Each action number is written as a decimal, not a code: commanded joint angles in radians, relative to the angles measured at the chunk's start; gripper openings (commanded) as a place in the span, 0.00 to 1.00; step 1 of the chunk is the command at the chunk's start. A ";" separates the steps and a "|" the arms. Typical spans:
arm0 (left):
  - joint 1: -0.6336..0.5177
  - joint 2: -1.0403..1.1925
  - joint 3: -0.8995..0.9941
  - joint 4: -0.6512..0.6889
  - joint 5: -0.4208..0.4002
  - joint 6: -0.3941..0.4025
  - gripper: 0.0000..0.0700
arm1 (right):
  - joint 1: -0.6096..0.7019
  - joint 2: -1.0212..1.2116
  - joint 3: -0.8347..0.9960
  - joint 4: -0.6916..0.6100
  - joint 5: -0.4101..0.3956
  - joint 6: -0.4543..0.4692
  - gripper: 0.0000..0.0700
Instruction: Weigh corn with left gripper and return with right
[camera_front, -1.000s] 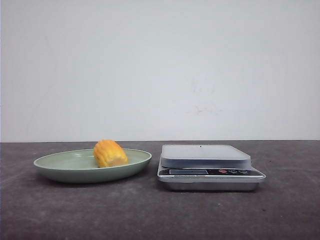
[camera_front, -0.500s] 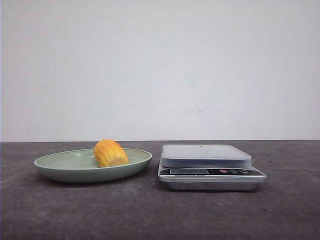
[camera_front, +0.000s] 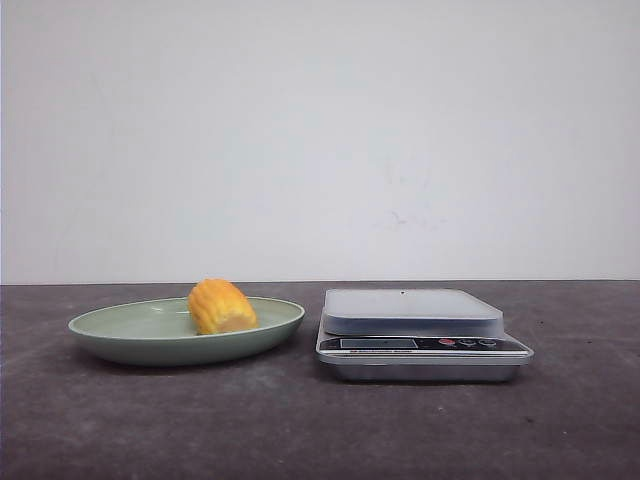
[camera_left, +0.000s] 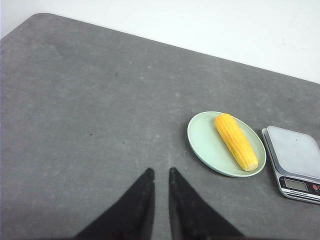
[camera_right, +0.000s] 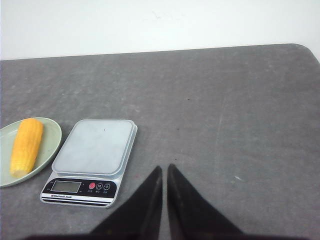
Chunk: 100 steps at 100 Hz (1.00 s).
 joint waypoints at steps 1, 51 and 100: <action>-0.003 -0.001 0.013 0.008 0.001 0.010 0.00 | 0.002 0.000 0.013 0.012 0.000 0.016 0.01; 0.061 -0.049 -0.238 0.390 -0.030 0.084 0.00 | 0.002 0.000 0.013 0.012 0.000 0.016 0.01; 0.164 -0.172 -1.127 1.406 0.163 0.123 0.00 | 0.002 0.000 0.013 0.012 0.000 0.016 0.01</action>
